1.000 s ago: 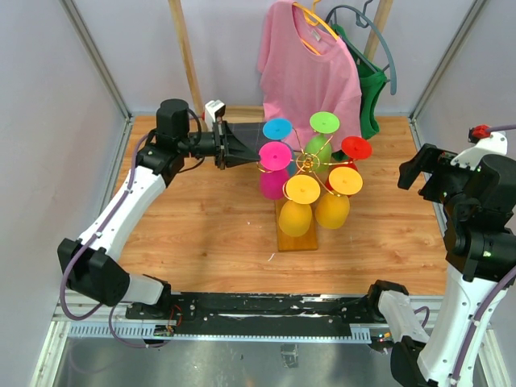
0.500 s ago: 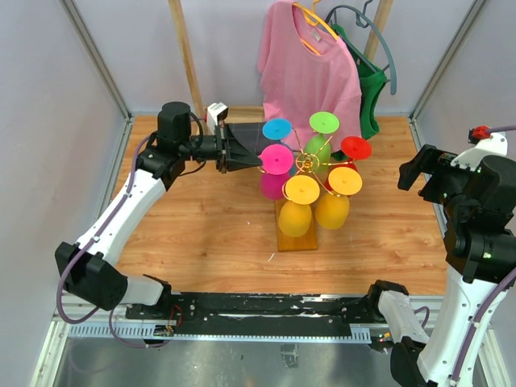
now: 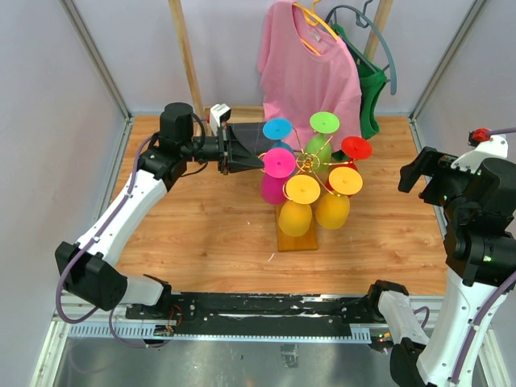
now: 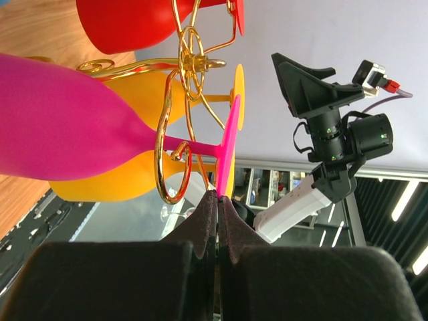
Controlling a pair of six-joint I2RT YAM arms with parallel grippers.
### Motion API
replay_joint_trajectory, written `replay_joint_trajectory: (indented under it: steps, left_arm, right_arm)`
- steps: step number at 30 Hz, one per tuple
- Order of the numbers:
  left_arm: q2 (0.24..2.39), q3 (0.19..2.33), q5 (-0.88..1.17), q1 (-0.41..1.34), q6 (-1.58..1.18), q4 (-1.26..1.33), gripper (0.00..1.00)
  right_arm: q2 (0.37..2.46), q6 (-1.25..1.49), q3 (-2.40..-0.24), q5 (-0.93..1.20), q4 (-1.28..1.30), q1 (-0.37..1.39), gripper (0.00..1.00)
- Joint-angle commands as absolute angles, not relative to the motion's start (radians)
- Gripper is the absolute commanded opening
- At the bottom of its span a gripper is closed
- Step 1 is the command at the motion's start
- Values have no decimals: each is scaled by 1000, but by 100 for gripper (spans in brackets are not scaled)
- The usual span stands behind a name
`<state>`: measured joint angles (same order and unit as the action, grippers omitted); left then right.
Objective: Take the wine glass off the wine glass rack
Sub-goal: Pick up the wine glass from the wine rack.
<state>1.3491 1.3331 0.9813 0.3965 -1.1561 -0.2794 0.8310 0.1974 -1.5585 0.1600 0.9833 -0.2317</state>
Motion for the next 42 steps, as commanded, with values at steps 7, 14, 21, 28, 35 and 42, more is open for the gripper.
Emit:
replay_joint_trajectory:
  steps: [7,14,21,28,35,42]
  left_arm:
    - [1294,1291,1019,407,-1141,-279,0]
    - [1278,1286,1017,407,-1131,-292,0]
    - [1256,1280,1016,407,-1110,-319,0]
    - [1213,1240,1019,407,-1098,-333,0]
    - [1162,1194,1026,396,-1084,-342,0]
    - [1120,1181,1042,341,-1065,-374,0]
  right_arm:
    - [826,179,-1578,150,1003,-244,98]
    - [829,178,-1589,152,1010,-245,98]
    - [827,176,-1596,156,1018,-244,98]
    - [831,173,-1617,159,1038,-244,98]
    - [840,164,-1652,165,1062,-244,98]
    - [855,169,-1673,185,1068,-245,98]
